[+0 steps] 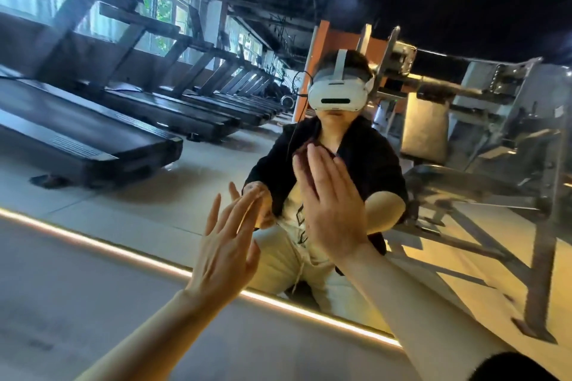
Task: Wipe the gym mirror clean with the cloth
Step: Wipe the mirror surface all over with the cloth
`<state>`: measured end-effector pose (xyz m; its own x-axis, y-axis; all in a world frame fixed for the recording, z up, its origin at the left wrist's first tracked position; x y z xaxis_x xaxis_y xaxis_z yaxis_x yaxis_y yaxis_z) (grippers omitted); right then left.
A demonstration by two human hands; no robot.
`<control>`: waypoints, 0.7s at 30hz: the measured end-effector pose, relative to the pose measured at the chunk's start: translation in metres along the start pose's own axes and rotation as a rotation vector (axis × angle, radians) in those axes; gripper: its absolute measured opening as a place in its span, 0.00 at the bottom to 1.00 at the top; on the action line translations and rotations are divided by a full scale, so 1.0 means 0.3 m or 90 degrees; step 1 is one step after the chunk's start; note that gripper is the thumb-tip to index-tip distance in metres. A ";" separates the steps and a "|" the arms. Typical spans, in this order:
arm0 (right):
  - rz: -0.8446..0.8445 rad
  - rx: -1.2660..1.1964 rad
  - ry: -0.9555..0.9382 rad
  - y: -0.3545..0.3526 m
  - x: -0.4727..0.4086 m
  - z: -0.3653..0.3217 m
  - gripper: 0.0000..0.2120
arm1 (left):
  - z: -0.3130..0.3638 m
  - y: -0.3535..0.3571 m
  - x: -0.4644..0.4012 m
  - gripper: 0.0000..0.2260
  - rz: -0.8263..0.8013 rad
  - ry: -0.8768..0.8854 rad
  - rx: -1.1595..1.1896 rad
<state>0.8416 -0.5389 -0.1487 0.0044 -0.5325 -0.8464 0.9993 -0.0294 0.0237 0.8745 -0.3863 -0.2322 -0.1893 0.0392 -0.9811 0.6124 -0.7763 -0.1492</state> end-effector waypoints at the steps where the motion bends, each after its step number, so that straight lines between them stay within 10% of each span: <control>1: -0.055 -0.009 -0.114 0.010 0.064 -0.062 0.21 | -0.002 0.000 0.008 0.41 0.006 -0.006 0.002; 6: -0.236 -0.043 -0.502 0.008 0.191 -0.121 0.25 | -0.024 -0.034 -0.046 0.33 0.045 0.027 0.022; 11: -0.006 0.008 -0.071 0.016 -0.289 0.222 0.20 | -0.008 -0.025 -0.343 0.24 0.043 0.110 -0.013; 21: 0.158 0.264 0.407 -0.072 -0.625 0.555 0.26 | -0.014 -0.130 -0.910 0.25 0.055 0.301 -0.131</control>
<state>0.8130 -0.5793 0.0982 0.3710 0.0191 -0.9284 0.8714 -0.3526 0.3410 0.9056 -0.3641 0.0408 0.2070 0.2979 -0.9319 0.7572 -0.6520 -0.0402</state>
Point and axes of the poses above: each hand's wrist, its own x-axis away from the middle knuckle, its own y-axis out of the palm, z = x × y, the point moved 4 cm from there along -x, towards the middle knuckle, and after that the axes turned 15 degrees about z, right-handed, at the moved point
